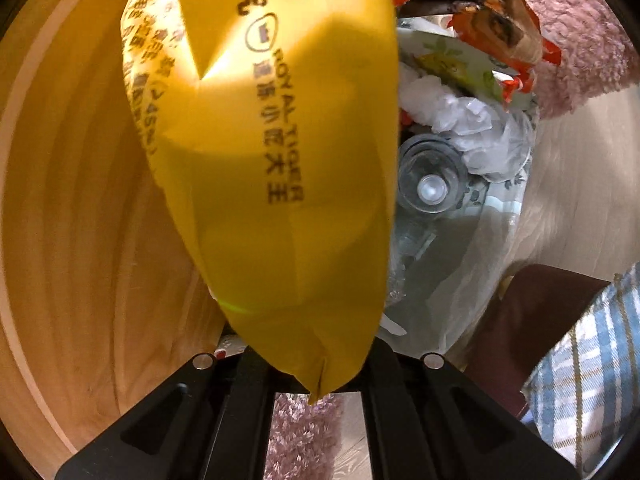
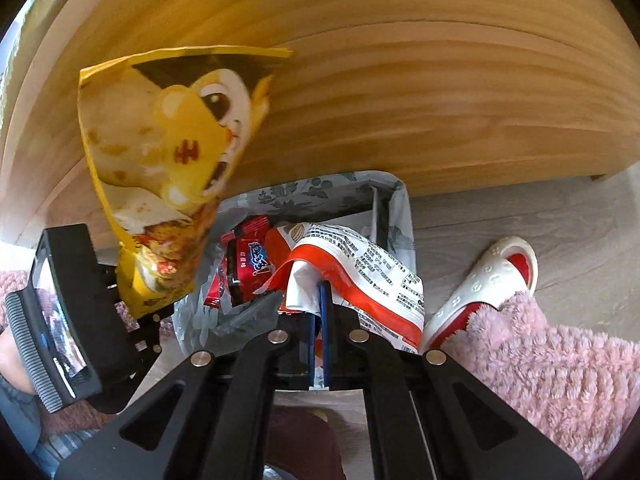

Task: Collect trash
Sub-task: 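Lower both held items into the trash bag, then open the left tool to drop the yellow snack bag into the bag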

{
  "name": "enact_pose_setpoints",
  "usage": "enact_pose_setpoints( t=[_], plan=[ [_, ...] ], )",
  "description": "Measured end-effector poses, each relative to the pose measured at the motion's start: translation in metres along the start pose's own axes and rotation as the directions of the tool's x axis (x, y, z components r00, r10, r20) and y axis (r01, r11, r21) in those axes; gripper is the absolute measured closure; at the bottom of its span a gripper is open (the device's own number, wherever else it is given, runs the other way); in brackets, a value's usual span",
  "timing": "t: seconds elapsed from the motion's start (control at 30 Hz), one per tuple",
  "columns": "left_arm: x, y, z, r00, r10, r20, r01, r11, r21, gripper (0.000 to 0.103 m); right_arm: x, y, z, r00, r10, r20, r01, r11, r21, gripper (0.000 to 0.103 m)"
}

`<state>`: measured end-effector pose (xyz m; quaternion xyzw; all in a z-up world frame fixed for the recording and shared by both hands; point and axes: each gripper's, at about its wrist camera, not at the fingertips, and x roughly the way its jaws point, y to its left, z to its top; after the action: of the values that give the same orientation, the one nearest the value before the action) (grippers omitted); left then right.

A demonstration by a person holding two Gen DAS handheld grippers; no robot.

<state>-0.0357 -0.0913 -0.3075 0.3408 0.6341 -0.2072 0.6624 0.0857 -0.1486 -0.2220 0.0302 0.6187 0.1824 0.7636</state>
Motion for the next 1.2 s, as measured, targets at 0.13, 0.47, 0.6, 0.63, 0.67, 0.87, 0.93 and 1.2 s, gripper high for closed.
enact_pose_setpoints(
  t=[0.13, 0.47, 0.6, 0.63, 0.67, 0.87, 0.93, 1.2],
  plan=[
    [0.001, 0.001, -0.001, 1.000, -0.010, -0.012, 0.010, 1.000, -0.008, 0.103, 0.011, 0.005, 0.001, 1.000, 0.007, -0.017, -0.007, 1.000, -0.026, 0.101],
    [-0.003, 0.013, 0.001, 0.999, -0.041, -0.010, 0.041, 0.999, -0.022, 0.103, 0.025, 0.006, 0.006, 0.999, 0.014, -0.036, -0.015, 0.999, -0.033, 0.101],
    [-0.005, 0.021, 0.003, 0.997, -0.072, 0.009, 0.073, 0.996, -0.047, 0.102, 0.024, 0.003, 0.006, 0.999, 0.031, -0.036, -0.031, 0.999, -0.015, 0.101],
    [-0.008, 0.021, 0.003, 0.996, -0.083, 0.023, 0.084, 0.995, -0.049, 0.102, 0.024, 0.003, 0.006, 0.999, 0.032, -0.037, -0.033, 0.999, -0.012, 0.101],
    [-0.010, 0.021, 0.002, 0.995, -0.090, 0.033, 0.091, 0.995, -0.047, 0.102, 0.025, 0.002, 0.006, 0.999, 0.036, -0.039, -0.037, 0.999, -0.011, 0.101],
    [-0.014, 0.018, -0.001, 0.996, -0.084, 0.014, 0.085, 0.996, -0.023, 0.102, 0.032, -0.003, 0.006, 0.996, 0.065, -0.058, -0.063, 0.998, 0.025, 0.101],
    [-0.013, 0.019, -0.001, 0.996, -0.091, -0.001, 0.091, 0.995, -0.030, 0.102, 0.031, -0.004, 0.006, 0.996, 0.070, -0.058, -0.069, 0.997, 0.031, 0.101],
    [-0.012, 0.021, -0.001, 0.996, -0.092, 0.019, 0.093, 0.994, -0.054, 0.063, 0.024, -0.011, 0.003, 0.993, 0.102, -0.051, -0.098, 0.992, 0.077, 0.101]
  ],
)
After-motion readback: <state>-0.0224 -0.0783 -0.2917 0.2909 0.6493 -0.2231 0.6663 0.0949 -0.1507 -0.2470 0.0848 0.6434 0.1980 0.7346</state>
